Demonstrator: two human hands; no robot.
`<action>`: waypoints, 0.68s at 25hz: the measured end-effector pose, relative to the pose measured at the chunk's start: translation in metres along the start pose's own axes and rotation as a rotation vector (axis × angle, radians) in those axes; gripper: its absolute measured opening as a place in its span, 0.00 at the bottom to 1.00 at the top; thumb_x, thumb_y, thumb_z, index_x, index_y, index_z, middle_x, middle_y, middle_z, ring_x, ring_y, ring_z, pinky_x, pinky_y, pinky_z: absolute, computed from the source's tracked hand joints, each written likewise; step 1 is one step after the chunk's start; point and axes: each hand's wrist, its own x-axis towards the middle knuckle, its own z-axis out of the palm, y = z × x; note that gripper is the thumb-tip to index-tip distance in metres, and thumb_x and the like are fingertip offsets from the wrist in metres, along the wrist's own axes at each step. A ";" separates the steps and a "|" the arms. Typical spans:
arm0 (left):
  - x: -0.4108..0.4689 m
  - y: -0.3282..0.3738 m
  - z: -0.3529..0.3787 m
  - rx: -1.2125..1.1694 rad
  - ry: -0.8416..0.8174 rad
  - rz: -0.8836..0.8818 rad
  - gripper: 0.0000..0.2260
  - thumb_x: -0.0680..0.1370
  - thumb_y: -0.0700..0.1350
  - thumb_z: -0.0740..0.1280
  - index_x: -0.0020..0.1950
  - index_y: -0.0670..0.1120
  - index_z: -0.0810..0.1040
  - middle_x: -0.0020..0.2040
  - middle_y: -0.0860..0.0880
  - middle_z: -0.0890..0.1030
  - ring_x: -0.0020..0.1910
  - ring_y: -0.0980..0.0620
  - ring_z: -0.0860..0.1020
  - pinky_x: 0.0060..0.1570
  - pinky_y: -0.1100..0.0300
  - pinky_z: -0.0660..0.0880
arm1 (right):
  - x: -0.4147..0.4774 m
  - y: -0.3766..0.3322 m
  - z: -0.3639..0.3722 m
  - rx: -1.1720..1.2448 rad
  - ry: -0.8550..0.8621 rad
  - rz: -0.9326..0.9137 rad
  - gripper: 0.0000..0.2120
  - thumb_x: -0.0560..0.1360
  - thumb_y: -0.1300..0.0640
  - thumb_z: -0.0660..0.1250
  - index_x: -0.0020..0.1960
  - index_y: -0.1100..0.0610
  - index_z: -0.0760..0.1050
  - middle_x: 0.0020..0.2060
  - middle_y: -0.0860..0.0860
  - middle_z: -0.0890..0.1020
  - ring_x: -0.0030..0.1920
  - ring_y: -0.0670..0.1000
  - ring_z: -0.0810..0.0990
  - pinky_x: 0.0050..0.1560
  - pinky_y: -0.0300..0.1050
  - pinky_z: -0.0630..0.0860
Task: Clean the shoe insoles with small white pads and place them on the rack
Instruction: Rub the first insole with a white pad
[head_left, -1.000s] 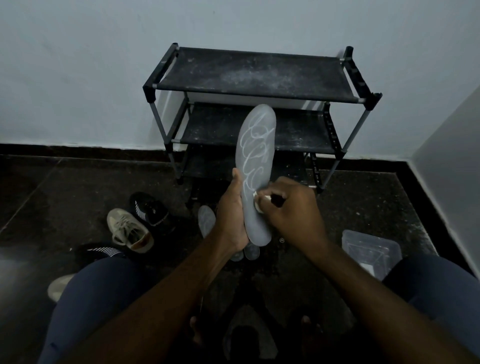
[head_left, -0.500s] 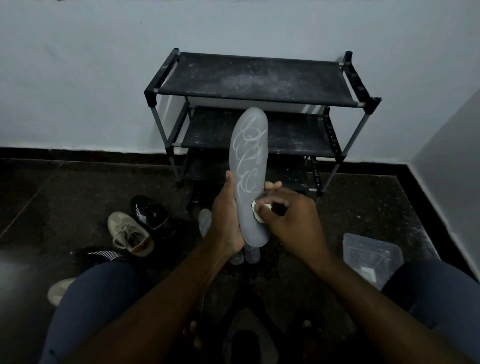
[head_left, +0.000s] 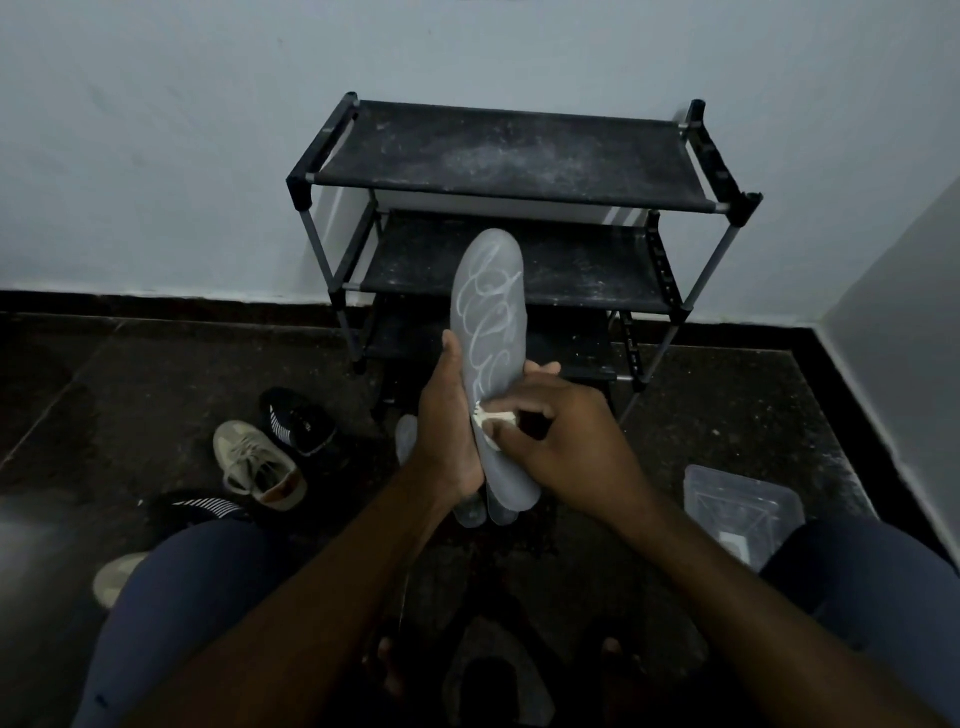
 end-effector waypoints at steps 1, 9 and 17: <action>0.001 0.000 -0.002 0.018 0.006 0.009 0.36 0.81 0.68 0.50 0.66 0.39 0.77 0.62 0.31 0.80 0.67 0.36 0.77 0.69 0.42 0.71 | -0.001 0.000 0.000 -0.005 -0.036 -0.019 0.06 0.75 0.61 0.75 0.52 0.56 0.87 0.46 0.47 0.87 0.49 0.42 0.84 0.73 0.35 0.67; -0.003 -0.004 0.002 0.048 0.049 -0.012 0.36 0.81 0.67 0.53 0.68 0.37 0.75 0.62 0.34 0.81 0.65 0.39 0.79 0.65 0.47 0.75 | 0.001 0.001 0.000 0.029 -0.025 0.000 0.05 0.76 0.61 0.75 0.51 0.56 0.87 0.46 0.46 0.87 0.48 0.42 0.84 0.59 0.33 0.75; -0.002 -0.006 0.001 0.048 0.024 0.002 0.34 0.82 0.66 0.52 0.69 0.39 0.76 0.63 0.35 0.81 0.67 0.39 0.78 0.67 0.46 0.74 | 0.002 -0.001 -0.001 0.046 0.007 0.002 0.05 0.76 0.62 0.75 0.50 0.57 0.87 0.46 0.47 0.87 0.47 0.43 0.84 0.57 0.35 0.77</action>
